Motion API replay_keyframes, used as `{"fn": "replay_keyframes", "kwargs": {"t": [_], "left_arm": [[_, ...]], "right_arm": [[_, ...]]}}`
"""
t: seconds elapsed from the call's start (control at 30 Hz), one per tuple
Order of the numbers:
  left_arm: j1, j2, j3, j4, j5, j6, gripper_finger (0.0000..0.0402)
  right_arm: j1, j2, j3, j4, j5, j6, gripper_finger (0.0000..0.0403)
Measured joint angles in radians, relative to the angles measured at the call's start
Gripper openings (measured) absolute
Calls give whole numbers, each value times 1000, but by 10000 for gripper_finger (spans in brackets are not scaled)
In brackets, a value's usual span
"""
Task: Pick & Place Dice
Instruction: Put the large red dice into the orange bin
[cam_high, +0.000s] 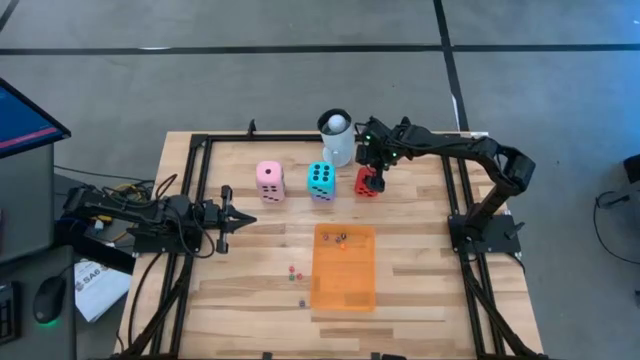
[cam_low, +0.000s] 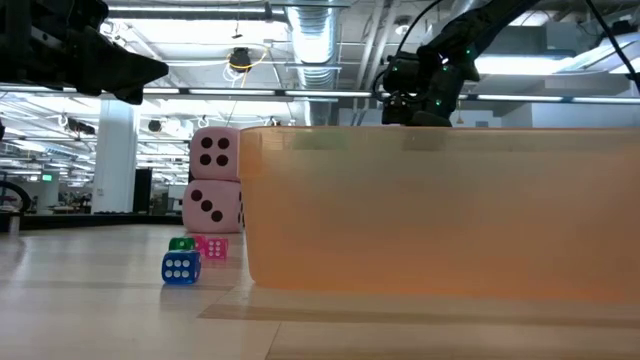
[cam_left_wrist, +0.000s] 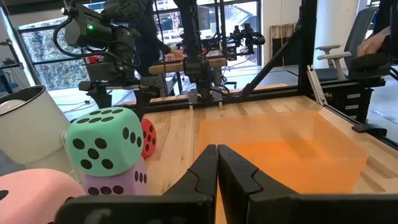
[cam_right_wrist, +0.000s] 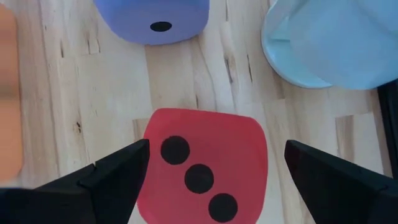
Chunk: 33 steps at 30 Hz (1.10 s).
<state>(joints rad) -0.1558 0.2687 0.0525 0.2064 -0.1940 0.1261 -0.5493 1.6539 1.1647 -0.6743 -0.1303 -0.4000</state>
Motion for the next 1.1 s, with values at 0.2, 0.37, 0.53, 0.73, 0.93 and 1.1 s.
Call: {"fn": "replay_keyframes", "kwargs": {"t": [0.2, 0.37, 0.53, 0.73, 0.93, 1.1], "left_arm": [[0, 0, 0, 0, 0, 0, 0], [0, 0, 0, 0, 0, 0, 0], [0, 0, 0, 0, 0, 0, 0], [0, 0, 0, 0, 0, 0, 0], [0, 0, 0, 0, 0, 0, 0], [0, 0, 0, 0, 0, 0, 0]], "right_arm": [[-2, 0, 1, -17, 1, 0, 375], [0, 0, 37, -90, 52, 0, 389], [-1, -1, 130, -216, 54, 0, 391], [9, -2, 197, -296, 51, 8, 399], [12, -2, 199, -253, 50, 78, 398], [12, -2, 199, -255, 50, 79, 398]]}}
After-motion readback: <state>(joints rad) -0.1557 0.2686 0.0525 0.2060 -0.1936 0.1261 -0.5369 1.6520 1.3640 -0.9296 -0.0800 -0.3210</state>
